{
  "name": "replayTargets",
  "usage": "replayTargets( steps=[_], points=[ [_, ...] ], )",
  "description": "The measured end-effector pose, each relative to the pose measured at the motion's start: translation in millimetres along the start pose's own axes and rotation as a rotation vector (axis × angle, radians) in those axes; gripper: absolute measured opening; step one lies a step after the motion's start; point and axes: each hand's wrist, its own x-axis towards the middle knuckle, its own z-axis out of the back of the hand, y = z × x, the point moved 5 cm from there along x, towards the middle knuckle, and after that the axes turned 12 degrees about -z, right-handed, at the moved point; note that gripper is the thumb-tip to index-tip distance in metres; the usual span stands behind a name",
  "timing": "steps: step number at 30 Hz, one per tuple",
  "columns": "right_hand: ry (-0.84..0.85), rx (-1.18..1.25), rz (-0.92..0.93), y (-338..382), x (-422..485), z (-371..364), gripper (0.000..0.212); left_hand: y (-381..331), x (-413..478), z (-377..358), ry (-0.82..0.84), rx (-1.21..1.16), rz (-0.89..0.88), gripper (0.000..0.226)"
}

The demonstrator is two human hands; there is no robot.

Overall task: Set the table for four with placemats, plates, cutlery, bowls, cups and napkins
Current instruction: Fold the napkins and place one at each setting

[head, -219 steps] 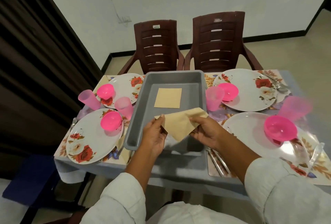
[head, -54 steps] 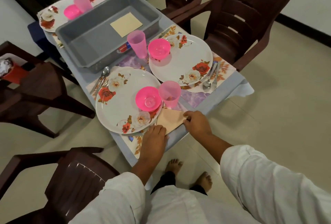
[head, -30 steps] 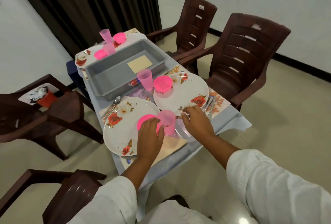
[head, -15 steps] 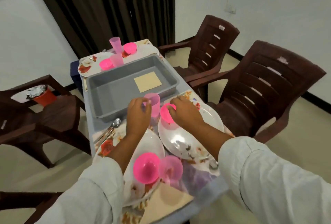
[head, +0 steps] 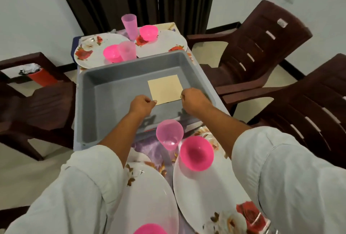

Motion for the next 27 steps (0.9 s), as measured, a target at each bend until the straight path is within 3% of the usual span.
replayTargets(
  steps=[6,12,17,23,27],
  points=[
    [0.155,-0.072,-0.004,3,48,-30,0.038,22,40,-19,0.064,-0.033,0.114,0.030],
    [0.232,-0.161,0.010,8,70,-51,0.032,30,65,-32,0.043,-0.118,0.214,0.039],
    [0.175,-0.192,0.028,9,74,-55,0.028,28,70,-43,0.040,-0.322,0.297,0.026],
    [0.165,-0.191,0.044,5,72,-54,0.023,20,63,-44,0.069,-0.272,0.316,0.021],
    [0.176,-0.163,0.052,3,68,-52,0.022,17,61,-44,-0.020,-0.367,0.314,0.014]
  ],
)
